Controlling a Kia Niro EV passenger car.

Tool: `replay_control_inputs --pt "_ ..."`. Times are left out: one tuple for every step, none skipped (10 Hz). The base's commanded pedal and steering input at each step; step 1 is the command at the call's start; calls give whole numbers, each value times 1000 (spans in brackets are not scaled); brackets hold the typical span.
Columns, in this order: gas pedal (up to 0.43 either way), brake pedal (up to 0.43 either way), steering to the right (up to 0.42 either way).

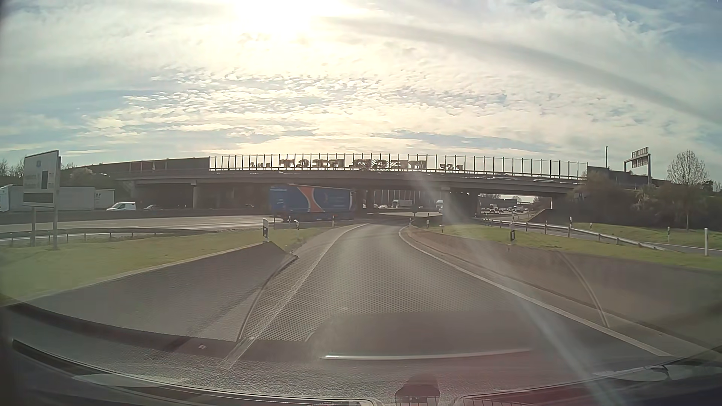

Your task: Follow the waypoints while adhering to traffic rules and regulations

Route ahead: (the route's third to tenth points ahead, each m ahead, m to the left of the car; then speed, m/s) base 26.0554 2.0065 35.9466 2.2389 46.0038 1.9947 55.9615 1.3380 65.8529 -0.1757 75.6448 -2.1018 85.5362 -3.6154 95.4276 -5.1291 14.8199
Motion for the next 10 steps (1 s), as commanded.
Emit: replay_control_inputs --pt "79 0 -29" --pt "79 0 -26" --pt "79 0 -21" --pt "79 0 -15" --pt "79 0 -10" --pt "87 0 -9" --pt "87 0 -9" --pt "98 0 -9" --pt "110 0 -8" --pt "118 0 -5"
